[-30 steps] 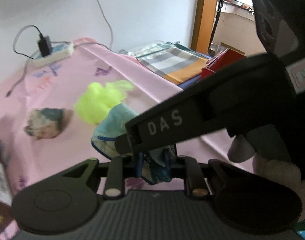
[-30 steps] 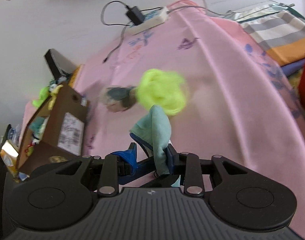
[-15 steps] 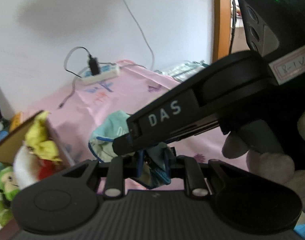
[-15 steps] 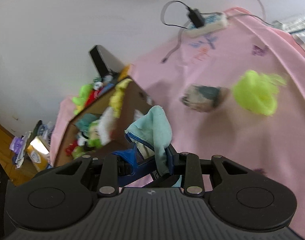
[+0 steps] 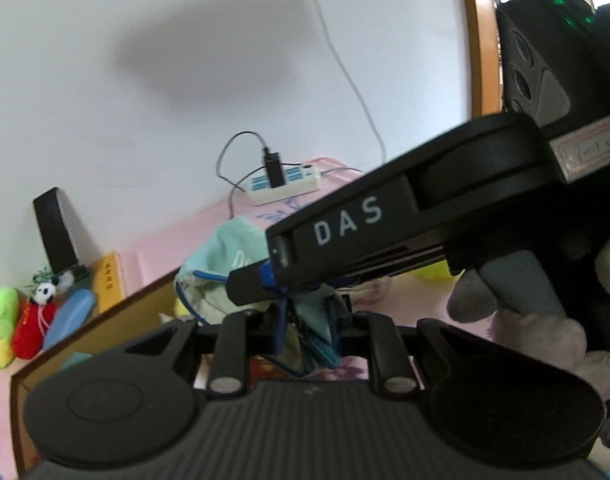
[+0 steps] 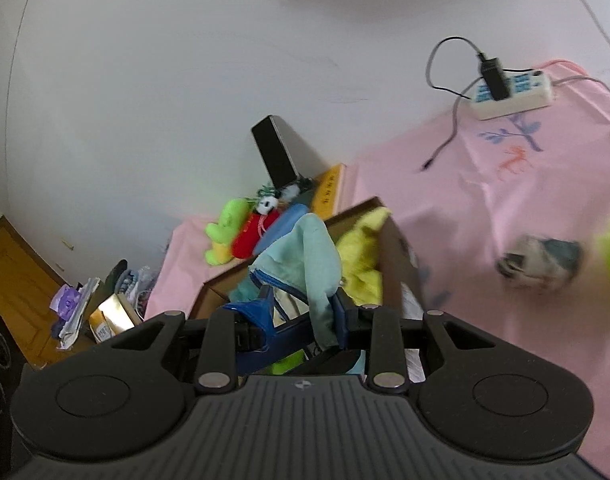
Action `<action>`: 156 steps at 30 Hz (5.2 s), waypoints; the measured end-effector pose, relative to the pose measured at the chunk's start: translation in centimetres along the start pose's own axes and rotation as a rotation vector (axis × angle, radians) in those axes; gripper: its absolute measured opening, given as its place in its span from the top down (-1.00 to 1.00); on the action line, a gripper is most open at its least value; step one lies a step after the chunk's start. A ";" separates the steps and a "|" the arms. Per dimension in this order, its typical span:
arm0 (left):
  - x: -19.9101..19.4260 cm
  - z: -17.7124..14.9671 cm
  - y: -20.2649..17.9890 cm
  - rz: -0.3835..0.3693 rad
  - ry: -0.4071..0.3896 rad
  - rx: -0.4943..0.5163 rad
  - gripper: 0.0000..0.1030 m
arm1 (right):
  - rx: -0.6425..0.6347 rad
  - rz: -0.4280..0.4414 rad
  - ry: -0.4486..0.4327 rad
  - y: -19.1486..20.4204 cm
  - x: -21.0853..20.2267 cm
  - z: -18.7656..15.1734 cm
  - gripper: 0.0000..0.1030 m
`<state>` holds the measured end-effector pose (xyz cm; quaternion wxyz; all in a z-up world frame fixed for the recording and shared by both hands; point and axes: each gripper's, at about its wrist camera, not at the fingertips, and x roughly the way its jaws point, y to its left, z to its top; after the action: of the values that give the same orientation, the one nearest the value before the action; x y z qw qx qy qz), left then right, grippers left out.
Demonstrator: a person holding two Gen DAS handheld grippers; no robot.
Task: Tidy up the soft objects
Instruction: 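Carry the green pouch with the right gripper over the box, then lower the green pouch into the box and open the right gripper, then withdraw the right gripper and move it to the yellow-green mesh scarf, then grasp the yellow-green mesh scarf with the right gripper and lift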
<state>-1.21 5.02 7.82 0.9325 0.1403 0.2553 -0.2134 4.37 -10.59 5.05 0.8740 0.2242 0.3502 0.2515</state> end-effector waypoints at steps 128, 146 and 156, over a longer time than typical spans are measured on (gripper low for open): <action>14.1 1.5 -12.1 0.108 0.476 -0.198 -0.82 | 0.068 -0.564 0.079 -16.8 -9.3 -2.3 0.72; 20.9 4.5 -16.1 -0.013 0.398 -0.235 -0.83 | 0.070 -0.349 0.078 -23.5 -8.2 5.7 0.70; 23.1 4.9 -15.1 -0.053 0.352 -0.249 -0.48 | 0.101 -0.237 0.237 -25.7 -4.8 6.7 0.69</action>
<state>11.76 -17.43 -2.84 0.8778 0.0520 0.4421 -0.1771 13.50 -34.74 -2.73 0.8378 0.1936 0.4868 0.1536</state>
